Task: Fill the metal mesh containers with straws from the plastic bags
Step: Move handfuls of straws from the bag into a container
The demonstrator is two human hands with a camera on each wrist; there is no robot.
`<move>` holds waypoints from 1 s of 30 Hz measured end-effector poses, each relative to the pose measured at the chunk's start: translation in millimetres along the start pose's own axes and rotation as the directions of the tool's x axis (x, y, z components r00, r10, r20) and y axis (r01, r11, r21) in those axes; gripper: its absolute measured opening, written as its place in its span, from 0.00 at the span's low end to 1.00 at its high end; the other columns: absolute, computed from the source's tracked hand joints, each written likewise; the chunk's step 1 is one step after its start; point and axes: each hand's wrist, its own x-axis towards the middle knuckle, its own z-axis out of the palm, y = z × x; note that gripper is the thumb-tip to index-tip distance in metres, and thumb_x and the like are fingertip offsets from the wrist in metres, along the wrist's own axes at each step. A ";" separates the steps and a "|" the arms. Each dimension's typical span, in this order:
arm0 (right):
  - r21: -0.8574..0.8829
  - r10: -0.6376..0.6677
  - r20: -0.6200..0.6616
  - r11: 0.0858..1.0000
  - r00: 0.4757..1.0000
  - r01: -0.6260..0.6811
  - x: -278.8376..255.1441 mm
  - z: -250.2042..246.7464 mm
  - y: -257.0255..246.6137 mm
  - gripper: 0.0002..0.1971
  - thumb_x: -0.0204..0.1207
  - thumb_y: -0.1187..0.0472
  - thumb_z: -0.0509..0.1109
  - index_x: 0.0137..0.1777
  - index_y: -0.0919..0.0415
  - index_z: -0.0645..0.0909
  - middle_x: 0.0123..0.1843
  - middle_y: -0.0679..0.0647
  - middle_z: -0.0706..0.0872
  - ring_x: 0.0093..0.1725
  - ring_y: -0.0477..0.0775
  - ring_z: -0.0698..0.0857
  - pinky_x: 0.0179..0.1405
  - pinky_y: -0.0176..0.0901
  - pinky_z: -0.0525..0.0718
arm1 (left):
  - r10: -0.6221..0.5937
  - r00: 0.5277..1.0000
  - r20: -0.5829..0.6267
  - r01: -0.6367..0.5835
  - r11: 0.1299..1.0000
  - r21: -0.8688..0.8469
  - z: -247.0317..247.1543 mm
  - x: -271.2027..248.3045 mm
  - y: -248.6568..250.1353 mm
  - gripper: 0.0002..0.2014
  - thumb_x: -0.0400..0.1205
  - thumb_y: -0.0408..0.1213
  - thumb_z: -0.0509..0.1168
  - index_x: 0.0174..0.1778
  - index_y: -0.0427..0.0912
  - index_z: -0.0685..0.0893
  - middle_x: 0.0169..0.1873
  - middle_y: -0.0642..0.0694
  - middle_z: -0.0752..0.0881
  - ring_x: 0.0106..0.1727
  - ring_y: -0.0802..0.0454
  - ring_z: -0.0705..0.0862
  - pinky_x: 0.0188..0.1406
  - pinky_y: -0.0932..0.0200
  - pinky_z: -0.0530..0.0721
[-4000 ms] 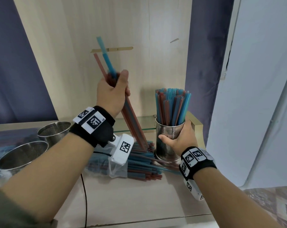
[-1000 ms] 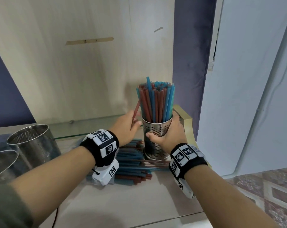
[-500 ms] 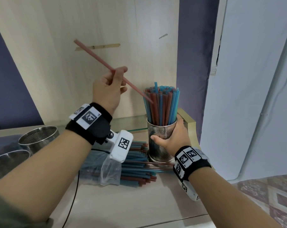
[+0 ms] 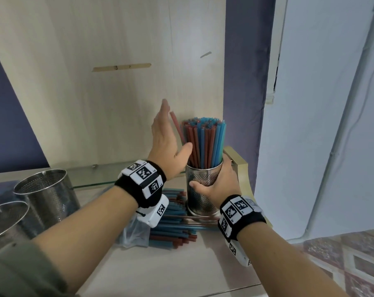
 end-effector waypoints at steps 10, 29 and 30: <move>0.002 -0.010 -0.010 1.000 1.000 0.010 -4.5 -4.2 -5.0 0.59 0.45 0.29 0.79 0.77 0.49 0.60 0.66 0.48 0.80 0.67 0.54 0.81 0.67 0.57 0.82 | 0.109 0.963 0.248 -0.133 0.988 0.082 -10.4 2.9 12.3 0.32 0.86 0.48 0.53 0.85 0.41 0.55 0.83 0.43 0.62 0.84 0.52 0.57 0.83 0.54 0.58; -0.054 0.180 0.016 0.982 0.984 -0.179 -13.1 -53.2 -17.3 0.54 0.61 0.44 0.86 0.82 0.48 0.56 0.73 0.53 0.79 0.68 0.61 0.81 0.68 0.53 0.79 | -0.394 0.902 0.173 0.208 0.751 0.626 -181.8 -113.7 -19.6 0.35 0.81 0.57 0.64 0.80 0.43 0.66 0.73 0.40 0.74 0.74 0.41 0.69 0.76 0.39 0.67; -0.078 0.212 0.023 0.975 0.977 -0.210 -14.6 -54.0 -21.0 0.53 0.62 0.44 0.85 0.82 0.50 0.56 0.72 0.54 0.79 0.68 0.62 0.81 0.67 0.54 0.79 | -0.423 0.895 0.143 0.235 0.719 0.654 -189.1 -116.1 -20.4 0.35 0.80 0.58 0.63 0.80 0.44 0.66 0.73 0.40 0.74 0.75 0.40 0.69 0.75 0.37 0.68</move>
